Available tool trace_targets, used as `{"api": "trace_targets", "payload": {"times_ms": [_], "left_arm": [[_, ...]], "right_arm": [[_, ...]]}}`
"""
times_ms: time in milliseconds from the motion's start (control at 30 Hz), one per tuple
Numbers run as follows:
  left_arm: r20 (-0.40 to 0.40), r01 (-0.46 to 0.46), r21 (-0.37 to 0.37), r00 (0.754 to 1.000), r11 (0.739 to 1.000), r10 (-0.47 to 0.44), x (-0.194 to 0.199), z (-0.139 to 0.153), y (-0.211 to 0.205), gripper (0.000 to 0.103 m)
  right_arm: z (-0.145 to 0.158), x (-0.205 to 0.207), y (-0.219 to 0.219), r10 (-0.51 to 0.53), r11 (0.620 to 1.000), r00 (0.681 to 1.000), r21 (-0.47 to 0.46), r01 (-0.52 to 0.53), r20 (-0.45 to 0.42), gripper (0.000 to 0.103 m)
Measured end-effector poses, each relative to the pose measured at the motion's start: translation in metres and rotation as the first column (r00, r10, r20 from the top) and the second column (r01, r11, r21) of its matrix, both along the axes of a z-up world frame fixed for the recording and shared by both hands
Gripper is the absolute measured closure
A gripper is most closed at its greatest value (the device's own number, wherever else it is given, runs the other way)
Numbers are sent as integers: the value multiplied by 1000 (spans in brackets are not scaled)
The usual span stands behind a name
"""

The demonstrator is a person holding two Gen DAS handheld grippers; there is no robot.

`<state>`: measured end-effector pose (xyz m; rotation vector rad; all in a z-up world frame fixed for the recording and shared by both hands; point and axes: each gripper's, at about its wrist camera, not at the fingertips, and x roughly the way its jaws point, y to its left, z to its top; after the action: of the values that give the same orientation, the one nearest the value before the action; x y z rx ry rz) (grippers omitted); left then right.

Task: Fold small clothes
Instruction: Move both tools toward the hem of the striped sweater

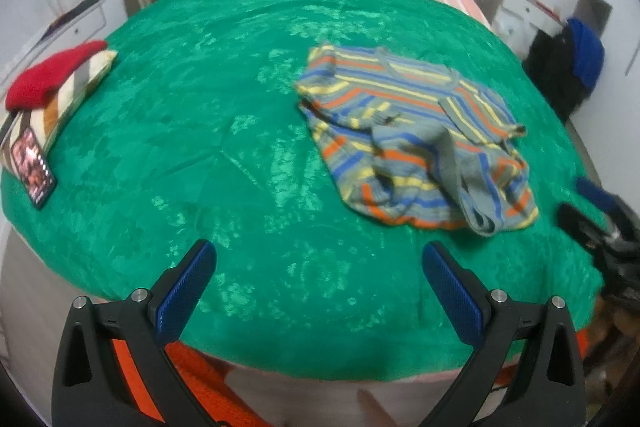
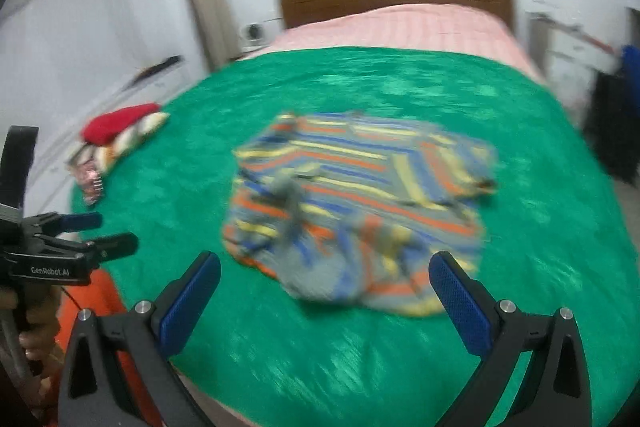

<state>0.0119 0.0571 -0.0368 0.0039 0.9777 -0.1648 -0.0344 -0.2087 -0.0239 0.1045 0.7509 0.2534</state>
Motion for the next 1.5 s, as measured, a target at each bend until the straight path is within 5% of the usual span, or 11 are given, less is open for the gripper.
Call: {"api": "trace_targets", "payload": {"times_ms": [233,367,467,633,733,833,1033,1133,1233,1333,1500], "left_arm": [[-7,-24,0,1000,1000,24,-6,-2,14,0],[-12,-44,-7,999,999,43,-5,-4,28,0],[-10,-73,-23,997,997,73,-2,-6,43,0],[-51,-91,-89,995,992,87,11,-23,61,0],[-77,-57,-118,996,991,48,16,-37,55,0],[-99,18,-122,995,992,-30,16,-45,38,1],[-8,293,27,956,956,-293,-5,-49,-38,2],[8,425,138,903,895,-430,-15,-72,-82,16],[-81,494,170,869,853,-487,-10,-106,-104,54],[-96,445,82,894,892,-437,1,-110,-89,97],[-99,344,-130,929,930,-358,2,-75,-26,101]], "right_arm": [[-60,107,35,131,991,976,20,-129,-173,4],[-83,131,46,192,980,950,89,-175,-247,97],[-61,96,70,325,944,928,113,-309,-180,97],[-49,-24,132,583,812,799,67,-580,-150,94],[-78,-58,146,620,781,750,86,-619,-230,35],[-82,-72,132,597,798,768,69,-599,-233,32],[-52,-21,33,256,967,947,60,-249,-192,32],[-56,17,24,229,973,950,13,-232,-212,38],[-83,58,42,285,956,922,0,-295,-261,52],[-102,56,44,273,954,910,-31,-297,-313,94],[-61,-11,-13,217,976,951,57,-210,-221,98]]}}
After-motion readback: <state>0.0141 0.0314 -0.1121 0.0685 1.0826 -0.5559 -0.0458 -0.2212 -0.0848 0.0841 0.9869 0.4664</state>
